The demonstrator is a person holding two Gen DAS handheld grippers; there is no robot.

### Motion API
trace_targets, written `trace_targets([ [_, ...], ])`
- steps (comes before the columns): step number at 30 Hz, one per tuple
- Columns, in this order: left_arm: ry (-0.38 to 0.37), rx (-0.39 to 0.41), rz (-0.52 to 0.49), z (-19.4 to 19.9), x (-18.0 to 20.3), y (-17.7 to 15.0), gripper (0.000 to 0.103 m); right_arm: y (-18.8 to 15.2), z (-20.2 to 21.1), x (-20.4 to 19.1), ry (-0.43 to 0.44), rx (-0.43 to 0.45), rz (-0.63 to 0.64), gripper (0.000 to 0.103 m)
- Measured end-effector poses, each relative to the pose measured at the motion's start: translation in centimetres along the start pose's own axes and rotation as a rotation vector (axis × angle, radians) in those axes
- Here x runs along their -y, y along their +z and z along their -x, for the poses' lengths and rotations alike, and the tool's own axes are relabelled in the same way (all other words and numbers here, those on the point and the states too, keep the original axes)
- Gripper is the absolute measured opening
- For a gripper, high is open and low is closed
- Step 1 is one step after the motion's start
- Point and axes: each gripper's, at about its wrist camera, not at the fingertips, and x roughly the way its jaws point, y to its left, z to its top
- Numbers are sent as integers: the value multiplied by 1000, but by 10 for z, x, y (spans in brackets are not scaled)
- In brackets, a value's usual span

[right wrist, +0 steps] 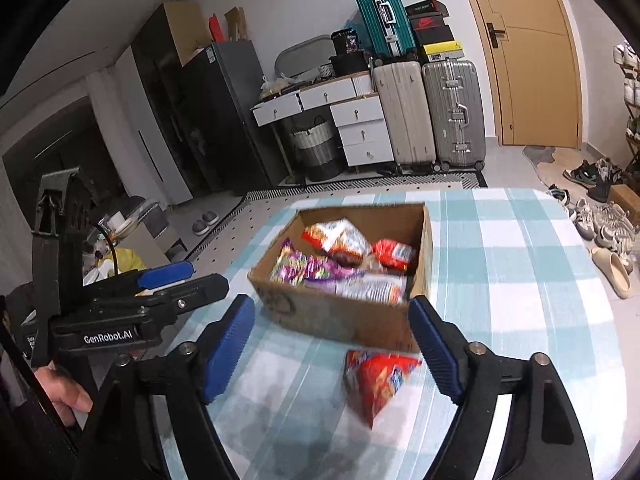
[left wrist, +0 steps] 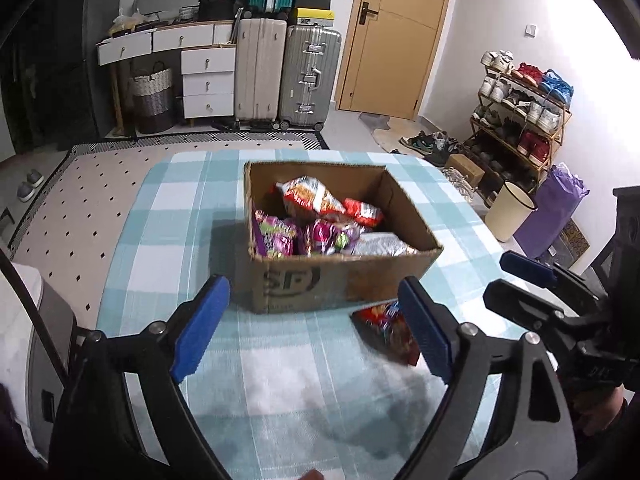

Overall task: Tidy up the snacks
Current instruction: 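Move the right tool toward the red chip bag beside the box, then close the right tool on the red chip bag and lift it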

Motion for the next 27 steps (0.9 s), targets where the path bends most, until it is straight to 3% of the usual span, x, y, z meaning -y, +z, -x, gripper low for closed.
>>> trace_targets([
  [5, 17, -13, 34, -3, -5, -19, 93, -22, -4, 6, -13, -29, -30, 82],
  [7, 27, -15, 40, -6, -7, -27, 101, -28, -8, 10, -16, -43, -41, 82],
  [13, 18, -43, 36, -21, -5, -45, 101, -46, -26, 23, -50, -88, -71, 82],
  [27, 29, -96, 29, -64, -8, -57, 101, -66, -80, 46, -22, -187, -125, 82],
])
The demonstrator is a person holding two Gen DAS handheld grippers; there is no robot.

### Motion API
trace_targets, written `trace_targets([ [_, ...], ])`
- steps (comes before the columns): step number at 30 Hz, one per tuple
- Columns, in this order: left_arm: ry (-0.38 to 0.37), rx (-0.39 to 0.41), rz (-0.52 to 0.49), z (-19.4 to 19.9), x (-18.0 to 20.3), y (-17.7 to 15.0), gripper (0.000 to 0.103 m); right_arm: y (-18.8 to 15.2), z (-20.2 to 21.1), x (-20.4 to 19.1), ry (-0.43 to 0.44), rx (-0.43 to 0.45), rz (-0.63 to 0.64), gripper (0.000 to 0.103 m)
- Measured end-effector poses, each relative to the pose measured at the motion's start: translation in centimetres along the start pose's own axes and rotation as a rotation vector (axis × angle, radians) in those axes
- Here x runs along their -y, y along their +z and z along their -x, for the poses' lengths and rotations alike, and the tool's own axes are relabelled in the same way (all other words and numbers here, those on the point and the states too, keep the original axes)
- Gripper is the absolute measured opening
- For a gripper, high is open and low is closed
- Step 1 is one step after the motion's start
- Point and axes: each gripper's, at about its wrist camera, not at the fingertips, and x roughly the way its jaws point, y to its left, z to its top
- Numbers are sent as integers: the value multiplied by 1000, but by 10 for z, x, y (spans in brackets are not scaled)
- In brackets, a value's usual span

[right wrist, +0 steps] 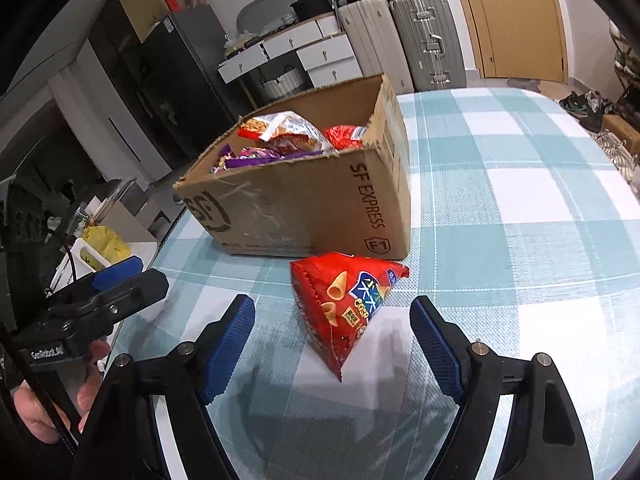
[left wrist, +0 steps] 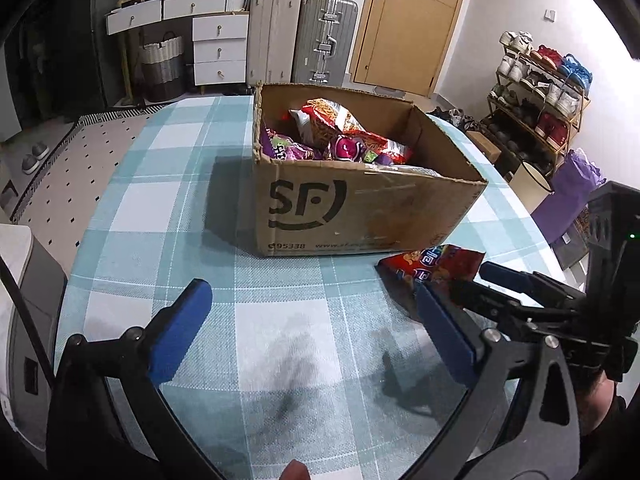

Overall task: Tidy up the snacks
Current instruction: 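Close the right tool on the red chip bag and lift it, then carry the red chip bag over the box with the right tool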

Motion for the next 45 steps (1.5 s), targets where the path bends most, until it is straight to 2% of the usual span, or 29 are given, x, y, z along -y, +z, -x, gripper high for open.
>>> trace_targets([
  [6, -5, -37, 4, -14, -4, 4, 101, 5, -24, 2, 1, -34, -7, 77],
  [12, -7, -36, 18, -19, -10, 9, 101, 6, -39, 4, -7, -53, -3, 68],
  [16, -13, -50, 25, -24, -14, 11, 94, 7, -47, 7, 0, -60, -13, 58],
  [17, -21, -55, 29, -26, -15, 11, 93, 7, -48, 7, 7, -60, -14, 54],
  [18, -27, -60, 32, -28, -15, 11, 90, 6, -49, 6, 15, -60, -11, 45],
  [22, -48, -79, 45, -33, -17, 11, 81, 5, -49, 3, 31, -55, 10, 40],
  [29, -64, -56, 30, -22, -13, 12, 77, 4, -31, -6, 53, -23, 19, 38],
  [31, -67, -48, 18, -18, -11, 13, 70, 4, -20, -8, 66, -9, 20, 38],
  [36, -67, -26, 5, -7, -7, 18, 67, 8, 6, -21, 85, 40, 40, 38],
  [45, -38, 19, -13, 11, -1, 38, 67, 22, 38, -30, 69, 91, 58, 38],
])
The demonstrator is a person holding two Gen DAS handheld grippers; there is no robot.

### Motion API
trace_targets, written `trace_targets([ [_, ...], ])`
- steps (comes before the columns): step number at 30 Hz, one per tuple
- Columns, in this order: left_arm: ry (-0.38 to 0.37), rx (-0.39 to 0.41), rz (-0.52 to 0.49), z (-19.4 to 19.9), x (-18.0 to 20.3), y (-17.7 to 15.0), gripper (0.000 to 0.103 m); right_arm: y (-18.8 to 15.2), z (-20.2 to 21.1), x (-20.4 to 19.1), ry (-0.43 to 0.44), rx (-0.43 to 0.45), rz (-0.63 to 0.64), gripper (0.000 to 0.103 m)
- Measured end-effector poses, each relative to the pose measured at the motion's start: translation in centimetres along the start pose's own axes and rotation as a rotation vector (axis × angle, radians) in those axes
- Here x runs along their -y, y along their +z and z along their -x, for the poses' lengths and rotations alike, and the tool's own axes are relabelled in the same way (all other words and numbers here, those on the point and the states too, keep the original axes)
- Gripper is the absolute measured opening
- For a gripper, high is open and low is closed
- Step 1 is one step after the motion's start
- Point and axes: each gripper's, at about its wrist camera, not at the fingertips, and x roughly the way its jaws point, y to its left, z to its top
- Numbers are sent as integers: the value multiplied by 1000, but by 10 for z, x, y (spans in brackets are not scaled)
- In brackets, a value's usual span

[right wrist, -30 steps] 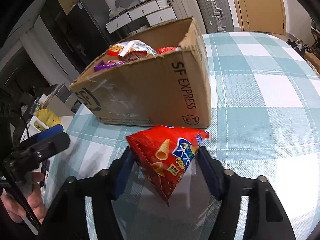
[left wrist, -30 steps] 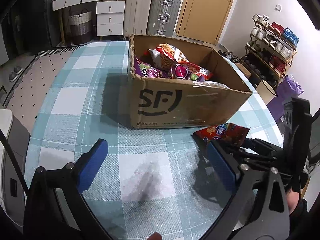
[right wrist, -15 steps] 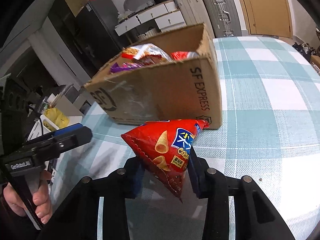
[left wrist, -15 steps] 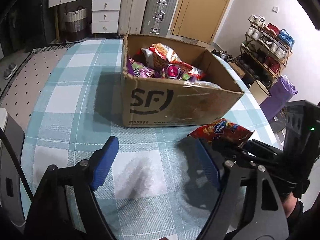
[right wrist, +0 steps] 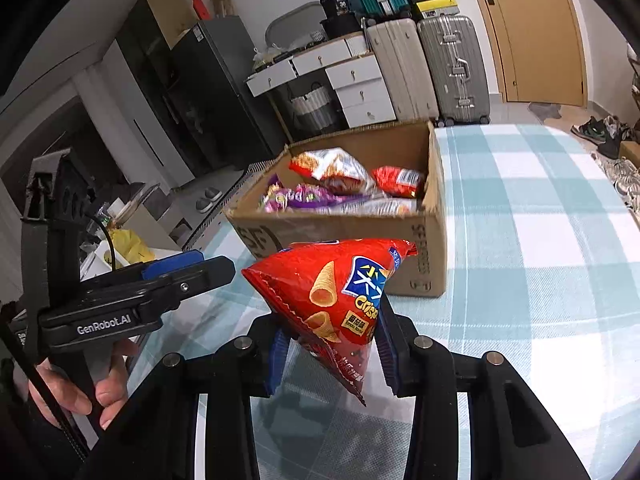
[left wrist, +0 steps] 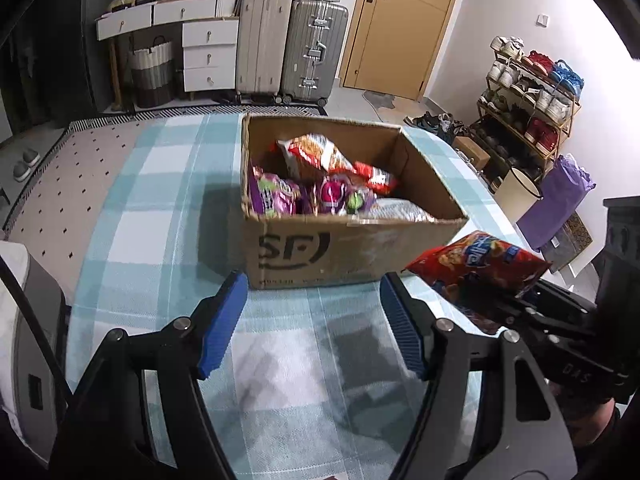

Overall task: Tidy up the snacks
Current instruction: 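Carry the red chip bag over the box with the right tool, then open the right tool to drop the chip bag into the box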

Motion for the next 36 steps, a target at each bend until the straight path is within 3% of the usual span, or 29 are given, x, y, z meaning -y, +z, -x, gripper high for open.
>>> trace_targets([
  [5, 10, 25, -14, 7, 3, 17, 69, 13, 14, -6, -5, 30, 29, 38],
  [12, 17, 49, -27, 4, 5, 50, 80, 42, 14, -14, -7, 53, 67, 38],
  [23, 51, 37, -45, -38, 5, 100, 82, 92, -36, -5, -35, 39, 84, 40],
  [26, 40, -11, -34, -58, -2, 109, 84, 102, -56, 6, -49, 9, 69, 51],
  [29, 33, 0, -24, -64, -7, 110, 92, 104, -64, 15, -75, 8, 61, 65],
  [32, 41, 15, -23, -64, -8, 107, 102, 101, -62, 22, -80, 30, 66, 68],
  [36, 51, 42, -16, -58, -11, 103, 102, 97, -59, 28, -90, 40, 54, 68],
])
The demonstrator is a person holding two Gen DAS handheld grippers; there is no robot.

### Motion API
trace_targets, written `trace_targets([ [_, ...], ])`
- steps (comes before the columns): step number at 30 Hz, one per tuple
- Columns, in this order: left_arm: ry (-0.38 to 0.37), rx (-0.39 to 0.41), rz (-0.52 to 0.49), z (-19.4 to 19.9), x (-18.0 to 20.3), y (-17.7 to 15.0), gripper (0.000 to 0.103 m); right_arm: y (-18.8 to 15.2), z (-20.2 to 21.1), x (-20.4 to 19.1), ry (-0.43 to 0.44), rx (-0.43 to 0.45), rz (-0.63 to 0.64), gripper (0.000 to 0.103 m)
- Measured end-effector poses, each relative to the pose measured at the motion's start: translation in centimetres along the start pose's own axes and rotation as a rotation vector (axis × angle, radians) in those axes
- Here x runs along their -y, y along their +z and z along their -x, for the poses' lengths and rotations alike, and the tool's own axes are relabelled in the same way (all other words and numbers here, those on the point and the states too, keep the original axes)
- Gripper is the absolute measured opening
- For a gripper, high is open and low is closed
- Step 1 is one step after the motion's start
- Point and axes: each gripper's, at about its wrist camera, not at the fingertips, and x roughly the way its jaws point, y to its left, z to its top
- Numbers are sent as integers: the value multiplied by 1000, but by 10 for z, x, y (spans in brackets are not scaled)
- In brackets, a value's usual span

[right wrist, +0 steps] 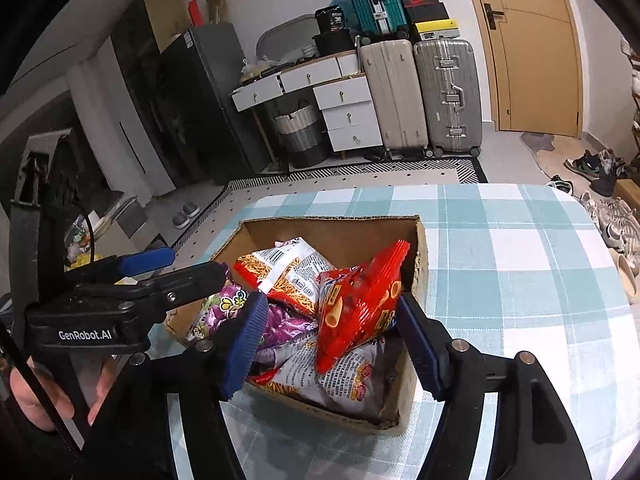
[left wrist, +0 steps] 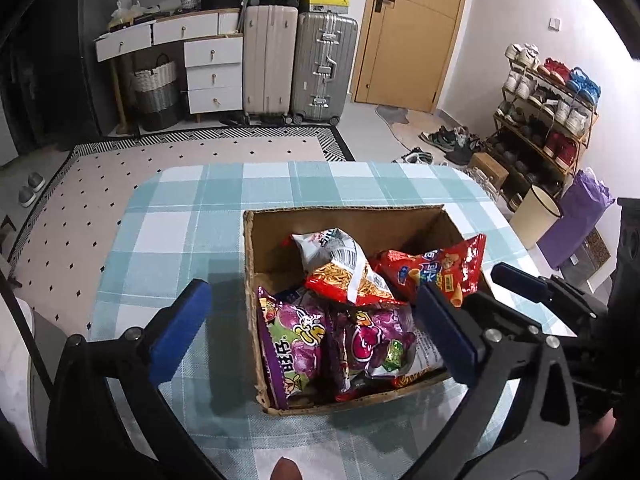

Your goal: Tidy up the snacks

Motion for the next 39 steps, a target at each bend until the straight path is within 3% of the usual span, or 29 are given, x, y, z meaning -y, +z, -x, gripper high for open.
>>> trace_targets([
  [6, 25, 13, 1, 19, -2, -7, 102, -3, 14, -4, -14, 11, 13, 68],
  [16, 61, 58, -1, 60, -1, -35, 102, -15, 54, -20, -55, 53, 53, 78],
  [21, 91, 71, 27, 74, -10, -52, 102, -29, 76, -24, -69, 89, 51, 84],
  [31, 111, 136, 52, 107, -21, -86, 102, -61, 111, -27, -82, 164, 52, 86],
  [39, 179, 226, 67, 131, -39, -118, 102, -93, 138, -30, -88, 259, 61, 89],
])
